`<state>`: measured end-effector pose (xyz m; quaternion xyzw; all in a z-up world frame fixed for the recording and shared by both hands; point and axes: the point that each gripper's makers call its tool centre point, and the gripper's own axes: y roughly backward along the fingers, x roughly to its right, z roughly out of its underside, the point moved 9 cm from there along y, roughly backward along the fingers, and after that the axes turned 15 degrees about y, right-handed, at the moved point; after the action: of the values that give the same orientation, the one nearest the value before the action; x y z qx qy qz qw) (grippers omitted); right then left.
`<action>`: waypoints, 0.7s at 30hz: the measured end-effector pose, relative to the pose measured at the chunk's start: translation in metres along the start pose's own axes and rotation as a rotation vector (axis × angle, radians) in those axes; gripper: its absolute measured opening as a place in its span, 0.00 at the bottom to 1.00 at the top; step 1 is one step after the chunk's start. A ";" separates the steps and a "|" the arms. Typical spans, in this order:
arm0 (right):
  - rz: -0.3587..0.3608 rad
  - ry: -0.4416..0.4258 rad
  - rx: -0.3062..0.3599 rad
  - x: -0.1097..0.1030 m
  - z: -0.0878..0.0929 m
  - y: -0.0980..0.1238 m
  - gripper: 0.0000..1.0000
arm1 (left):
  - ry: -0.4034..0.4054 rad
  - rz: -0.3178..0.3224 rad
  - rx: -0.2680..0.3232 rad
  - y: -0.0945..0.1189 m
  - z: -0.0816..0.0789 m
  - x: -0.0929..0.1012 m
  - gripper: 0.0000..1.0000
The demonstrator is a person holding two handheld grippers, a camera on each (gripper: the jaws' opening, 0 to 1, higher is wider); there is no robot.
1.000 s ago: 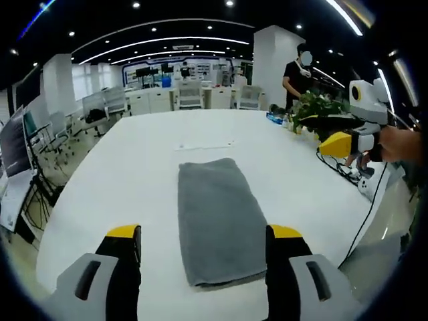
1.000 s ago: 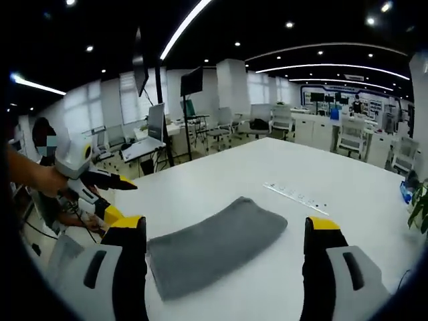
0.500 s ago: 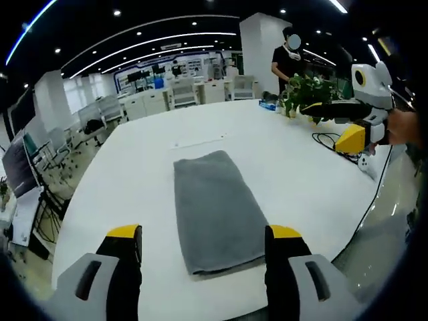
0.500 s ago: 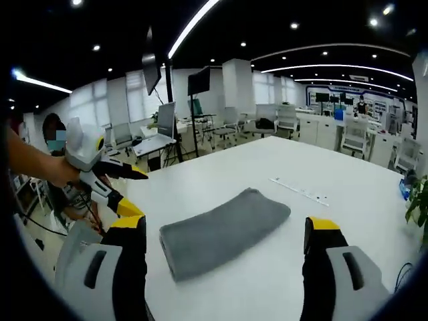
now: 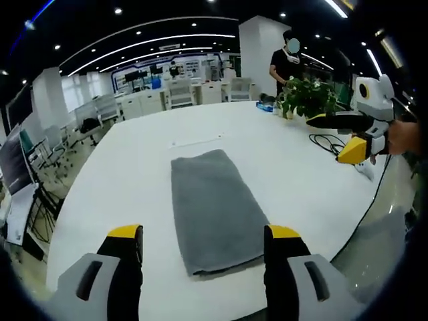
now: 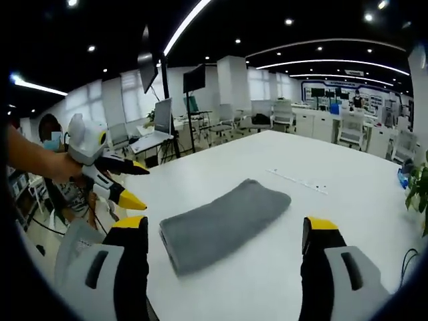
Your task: Fold the towel on the table until its edges align and the towel forms a compact rectangular stack.
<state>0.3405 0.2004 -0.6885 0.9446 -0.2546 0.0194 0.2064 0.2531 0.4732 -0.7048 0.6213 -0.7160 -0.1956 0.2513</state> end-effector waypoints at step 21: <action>0.110 -0.028 -0.058 0.001 0.016 -0.031 0.91 | -0.040 0.162 0.011 -0.040 -0.016 -0.034 0.74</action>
<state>0.3551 0.2177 -0.7145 0.9229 -0.3094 0.0100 0.2289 0.2974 0.5008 -0.7198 0.5588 -0.7697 -0.1832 0.2485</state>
